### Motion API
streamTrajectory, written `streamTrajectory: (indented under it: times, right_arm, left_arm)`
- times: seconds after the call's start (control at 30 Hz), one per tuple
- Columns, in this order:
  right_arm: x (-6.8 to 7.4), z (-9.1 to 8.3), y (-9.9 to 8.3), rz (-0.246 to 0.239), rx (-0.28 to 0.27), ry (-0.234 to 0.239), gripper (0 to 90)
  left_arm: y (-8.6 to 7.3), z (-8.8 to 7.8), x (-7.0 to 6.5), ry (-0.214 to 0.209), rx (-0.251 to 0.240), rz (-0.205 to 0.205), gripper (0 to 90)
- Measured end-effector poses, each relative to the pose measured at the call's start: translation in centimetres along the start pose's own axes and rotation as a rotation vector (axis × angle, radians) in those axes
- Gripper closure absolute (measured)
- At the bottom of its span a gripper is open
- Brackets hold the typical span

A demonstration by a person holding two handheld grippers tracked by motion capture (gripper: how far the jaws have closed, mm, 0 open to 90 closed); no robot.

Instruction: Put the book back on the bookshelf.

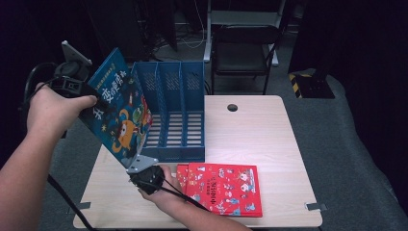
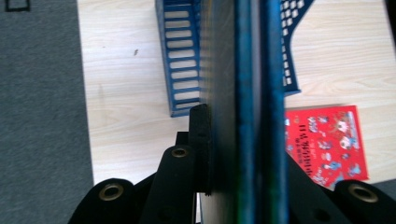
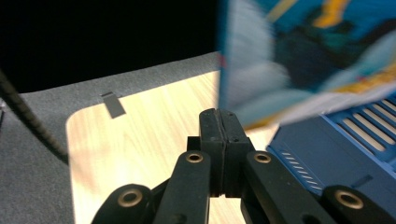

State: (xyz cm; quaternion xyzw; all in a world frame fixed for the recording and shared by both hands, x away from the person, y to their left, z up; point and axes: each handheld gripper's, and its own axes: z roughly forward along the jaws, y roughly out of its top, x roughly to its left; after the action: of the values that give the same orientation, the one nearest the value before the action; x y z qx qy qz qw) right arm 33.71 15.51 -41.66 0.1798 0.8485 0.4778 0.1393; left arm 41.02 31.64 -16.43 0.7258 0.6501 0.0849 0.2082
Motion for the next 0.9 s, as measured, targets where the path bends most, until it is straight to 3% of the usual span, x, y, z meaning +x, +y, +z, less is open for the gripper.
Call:
streamTrajectory:
  times: [0.03,0.1,0.13,0.17,0.3,0.33,0.37,0.53,0.9]
  right_arm:
    - [-0.3,0.1,-0.1,0.005,0.000,-0.007,90.0]
    - [-0.7,0.2,-0.1,0.057,-0.003,0.008,90.0]
    - [-1.0,0.1,-0.2,0.058,0.000,0.022,90.0]
    - [-1.0,0.1,-0.3,0.074,-0.004,0.015,90.0]
    - [-1.0,-0.1,-0.5,0.052,-0.002,0.014,90.0]
    - [-1.0,-0.1,-0.5,0.052,-0.008,0.015,90.0]
    - [-0.8,-0.2,-0.6,0.083,0.000,0.020,90.0]
    - [-0.7,-0.5,-1.0,0.064,0.006,0.016,90.0]
    - [-1.1,-2.3,-2.1,0.072,0.021,-0.011,90.0]
  left_arm:
    - [0.1,0.1,0.1,0.003,0.005,-0.001,83.0]
    - [0.1,0.3,0.1,0.017,-0.042,-0.019,83.1]
    - [0.2,0.4,0.2,0.020,-0.058,-0.023,83.1]
    - [0.3,0.4,0.3,0.020,-0.054,-0.030,83.1]
    - [0.8,1.2,0.8,0.024,-0.028,-0.043,83.1]
    - [0.9,1.4,0.9,0.027,-0.029,-0.045,83.1]
    - [0.9,1.5,0.9,0.026,-0.029,-0.047,83.1]
    - [1.4,2.4,1.0,0.033,-0.013,-0.058,83.0]
    - [3.0,2.7,0.2,0.045,-0.024,-0.062,83.0]
